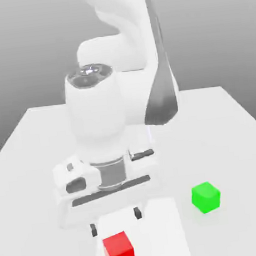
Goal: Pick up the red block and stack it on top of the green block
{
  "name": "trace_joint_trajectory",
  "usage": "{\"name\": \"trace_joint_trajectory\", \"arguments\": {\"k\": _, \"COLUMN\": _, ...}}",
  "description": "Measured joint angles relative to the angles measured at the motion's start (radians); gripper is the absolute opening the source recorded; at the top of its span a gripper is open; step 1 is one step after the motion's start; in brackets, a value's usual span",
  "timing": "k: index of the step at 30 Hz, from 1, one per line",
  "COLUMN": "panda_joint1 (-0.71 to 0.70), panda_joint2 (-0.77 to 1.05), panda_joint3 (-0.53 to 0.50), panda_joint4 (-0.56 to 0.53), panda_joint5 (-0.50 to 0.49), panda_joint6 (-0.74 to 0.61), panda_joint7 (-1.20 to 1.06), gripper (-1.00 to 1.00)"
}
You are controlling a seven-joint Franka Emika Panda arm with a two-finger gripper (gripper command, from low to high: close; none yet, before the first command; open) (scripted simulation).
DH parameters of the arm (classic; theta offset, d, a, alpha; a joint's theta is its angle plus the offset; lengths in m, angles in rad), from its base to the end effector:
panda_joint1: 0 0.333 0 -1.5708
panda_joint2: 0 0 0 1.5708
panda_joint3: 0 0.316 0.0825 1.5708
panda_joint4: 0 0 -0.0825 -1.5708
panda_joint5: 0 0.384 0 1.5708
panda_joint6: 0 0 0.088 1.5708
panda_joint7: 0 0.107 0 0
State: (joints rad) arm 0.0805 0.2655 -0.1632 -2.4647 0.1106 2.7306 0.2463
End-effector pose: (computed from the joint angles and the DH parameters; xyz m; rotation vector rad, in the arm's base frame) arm 0.4778 -0.0471 0.1922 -3.0688 0.6614 -0.0090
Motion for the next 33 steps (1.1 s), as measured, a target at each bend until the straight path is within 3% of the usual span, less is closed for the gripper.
{"name": "trace_joint_trajectory", "arguments": {"k": 2, "panda_joint1": -0.016, "panda_joint2": 0.073, "panda_joint3": 0.021, "panda_joint4": 0.010, "panda_joint5": 0.025, "panda_joint6": 0.058, "panda_joint7": -0.021, "gripper": 0.00}}
{"name": "trace_joint_trajectory", "arguments": {"k": 3, "panda_joint1": -0.026, "panda_joint2": 0.107, "panda_joint3": 0.033, "panda_joint4": 0.016, "panda_joint5": 0.037, "panda_joint6": 0.087, "panda_joint7": -0.030, "gripper": -1.00}}
{"name": "trace_joint_trajectory", "arguments": {"k": 10, "panda_joint1": -0.030, "panda_joint2": 0.115, "panda_joint3": 0.037, "panda_joint4": 0.017, "panda_joint5": 0.037, "panda_joint6": 0.092, "panda_joint7": -0.031, "gripper": -1.00}}
{"name": "trace_joint_trajectory", "arguments": {"k": 15, "panda_joint1": -0.003, "panda_joint2": -0.040, "panda_joint3": 0.007, "panda_joint4": -0.013, "panda_joint5": -0.026, "panda_joint6": -0.032, "panda_joint7": 0.009, "gripper": -1.00}}
{"name": "trace_joint_trajectory", "arguments": {"k": 19, "panda_joint1": 0.077, "panda_joint2": -0.165, "panda_joint3": 0.099, "panda_joint4": -0.118, "panda_joint5": -0.067, "panda_joint6": -0.055, "panda_joint7": -0.106, "gripper": -1.00}}
{"name": "trace_joint_trajectory", "arguments": {"k": 25, "panda_joint1": 0.310, "panda_joint2": -0.356, "panda_joint3": 0.202, "panda_joint4": -0.296, "panda_joint5": -0.086, "panda_joint6": -0.064, "panda_joint7": -0.345, "gripper": -1.00}}
{"name": "trace_joint_trajectory", "arguments": {"k": 27, "panda_joint1": 0.343, "panda_joint2": -0.376, "panda_joint3": 0.223, "panda_joint4": -0.336, "panda_joint5": -0.089, "panda_joint6": -0.043, "panda_joint7": -0.399, "gripper": -1.00}}
{"name": "trace_joint_trajectory", "arguments": {"k": 32, "panda_joint1": 0.353, "panda_joint2": -0.228, "panda_joint3": 0.227, "panda_joint4": -0.342, "panda_joint5": -0.115, "panda_joint6": 0.112, "panda_joint7": -0.399, "gripper": -1.00}}
{"name": "trace_joint_trajectory", "arguments": {"k": 33, "panda_joint1": 0.354, "panda_joint2": -0.194, "panda_joint3": 0.222, "panda_joint4": -0.341, "panda_joint5": -0.125, "panda_joint6": 0.144, "panda_joint7": -0.392, "gripper": 1.00}}
